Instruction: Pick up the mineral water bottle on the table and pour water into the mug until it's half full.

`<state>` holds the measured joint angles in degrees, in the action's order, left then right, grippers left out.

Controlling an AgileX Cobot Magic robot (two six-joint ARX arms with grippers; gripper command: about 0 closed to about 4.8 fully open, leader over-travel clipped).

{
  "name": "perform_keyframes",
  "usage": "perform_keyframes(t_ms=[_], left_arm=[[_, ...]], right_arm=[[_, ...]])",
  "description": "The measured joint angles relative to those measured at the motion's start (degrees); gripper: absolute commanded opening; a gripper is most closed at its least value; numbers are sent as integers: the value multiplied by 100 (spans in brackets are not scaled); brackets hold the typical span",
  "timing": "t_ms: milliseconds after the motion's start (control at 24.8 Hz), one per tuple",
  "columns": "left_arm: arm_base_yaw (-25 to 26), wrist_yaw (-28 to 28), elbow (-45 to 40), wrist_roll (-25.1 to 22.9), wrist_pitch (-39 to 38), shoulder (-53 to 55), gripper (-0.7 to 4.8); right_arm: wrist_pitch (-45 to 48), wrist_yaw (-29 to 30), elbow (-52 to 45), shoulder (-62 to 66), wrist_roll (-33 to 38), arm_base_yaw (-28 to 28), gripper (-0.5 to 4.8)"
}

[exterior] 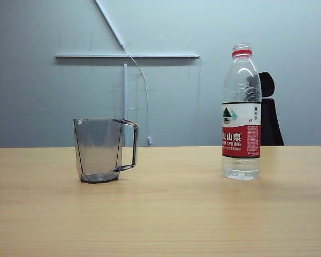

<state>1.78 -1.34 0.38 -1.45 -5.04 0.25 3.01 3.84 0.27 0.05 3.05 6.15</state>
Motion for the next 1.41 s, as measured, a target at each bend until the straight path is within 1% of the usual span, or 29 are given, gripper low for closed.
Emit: perform_keyframes(t_ms=[242, 444, 565, 606, 646, 686, 727, 767, 807, 928, 1009, 1090, 1130, 1171, 1211, 1251, 1292, 1332, 1372, 1413], left_arm=[[0, 0, 0, 0, 0, 0, -2], [-13, 0, 0, 0, 0, 0, -2], [-291, 72, 0, 0, 0, 0, -2], [-682, 164, 0, 0, -2, 0, -2], [-957, 179, 0, 0, -2, 0, -2], [-1449, 177, 0, 0, -4, 0, -2], [-1720, 166, 0, 0, -4, 0, -2], [-2304, 208, 0, 0, -9, 0, -2], [-2658, 192, 0, 0, -7, 0, -2], [-3364, 138, 0, 0, 7, 197, -2], [-3770, 149, 0, 0, 0, 385, -2], [-4046, 96, -2, -2, -7, 570, -2], [-4085, 98, -2, 0, -13, 640, -2], [-4096, 103, -2, 0, -22, 697, -2], [-4096, 111, -2, 0, -24, 741, -2], [-4096, 116, 0, 0, -24, 748, -2], [-4094, 133, -2, 0, -26, 748, -2], [-4094, 136, 0, 0, -22, 748, -2], [-4094, 136, 0, 0, -17, 748, -2], [-4094, 138, 0, 0, -17, 748, -2]], right_arm=[[-212, -15, 0, 0, 0, 0, -5], [-210, -15, 0, 0, 0, 0, -5], [-208, 98, 0, 0, 11, 0, -5], [-201, 273, 0, 0, 328, 0, -4], [-188, 334, 0, 0, 627, -2, 12], [-98, 396, 0, 0, 1353, -4, 20], [-50, 442, 2, 0, 1722, -24, 22], [-20, 557, 2, 2, 2197, -68, 22], [2, 710, 2, 2, 2430, -111, 22], [11, 1335, 2, 4, 2680, -352, 22], [-13, 1534, 11, 7, 2717, -621, 22], [-269, 1456, 101, 20, 2717, -1012, 23], [-402, 1281, 173, 57, 2677, -1248, 26], [-476, 1110, 229, 101, 2590, -1464, 117], [-505, 791, 275, 240, 2328, -1843, 169], [-483, 595, 291, 400, 2122, -2116, 221], [-472, 413, 306, 577, 1899, -2402, 291], [-450, 304, 313, 717, 1718, -2597, 369], [-396, 81, 354, 925, 1451, -2863, 462], [-262, -173, 391, 1152, 1233, -3102, 479]])
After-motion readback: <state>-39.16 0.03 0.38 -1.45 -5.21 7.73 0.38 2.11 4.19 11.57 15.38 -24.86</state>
